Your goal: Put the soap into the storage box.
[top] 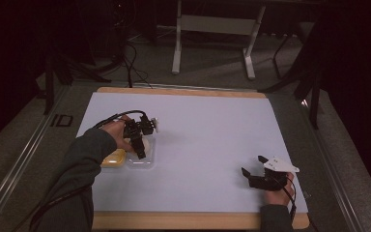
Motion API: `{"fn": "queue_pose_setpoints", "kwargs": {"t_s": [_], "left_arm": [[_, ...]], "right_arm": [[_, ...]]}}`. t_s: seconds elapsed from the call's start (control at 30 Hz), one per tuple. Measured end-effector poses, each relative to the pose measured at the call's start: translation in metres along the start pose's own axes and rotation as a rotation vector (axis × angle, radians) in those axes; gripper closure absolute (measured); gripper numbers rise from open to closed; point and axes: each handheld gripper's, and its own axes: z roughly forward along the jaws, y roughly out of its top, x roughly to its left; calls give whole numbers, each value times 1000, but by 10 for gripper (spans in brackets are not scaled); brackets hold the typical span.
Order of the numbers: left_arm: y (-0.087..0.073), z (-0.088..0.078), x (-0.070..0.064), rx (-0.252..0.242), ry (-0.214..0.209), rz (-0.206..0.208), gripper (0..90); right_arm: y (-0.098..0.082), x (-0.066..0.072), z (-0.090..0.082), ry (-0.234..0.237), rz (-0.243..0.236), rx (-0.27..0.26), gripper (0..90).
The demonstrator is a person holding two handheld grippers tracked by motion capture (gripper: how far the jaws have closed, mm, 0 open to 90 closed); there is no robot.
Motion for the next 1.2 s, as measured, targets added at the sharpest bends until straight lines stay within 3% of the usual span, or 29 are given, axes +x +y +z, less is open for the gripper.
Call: {"fn": "queue_pose_setpoints", "kwargs": {"t_s": [0.37,0.8,0.9,1.2], "left_arm": [[-3,1,4,5,5,-26,261],[-9,1,10,-23,12,-58,261],[-11,3,12,-1,19,-81,261],[-18,5,19,2,15,-132,261]], "right_arm": [[0,0,0,1,1,-1,157],[0,0,0,0,0,-1,157],[0,0,0,0,-1,-1,157],[0,0,0,0,-1,0,156]]}}
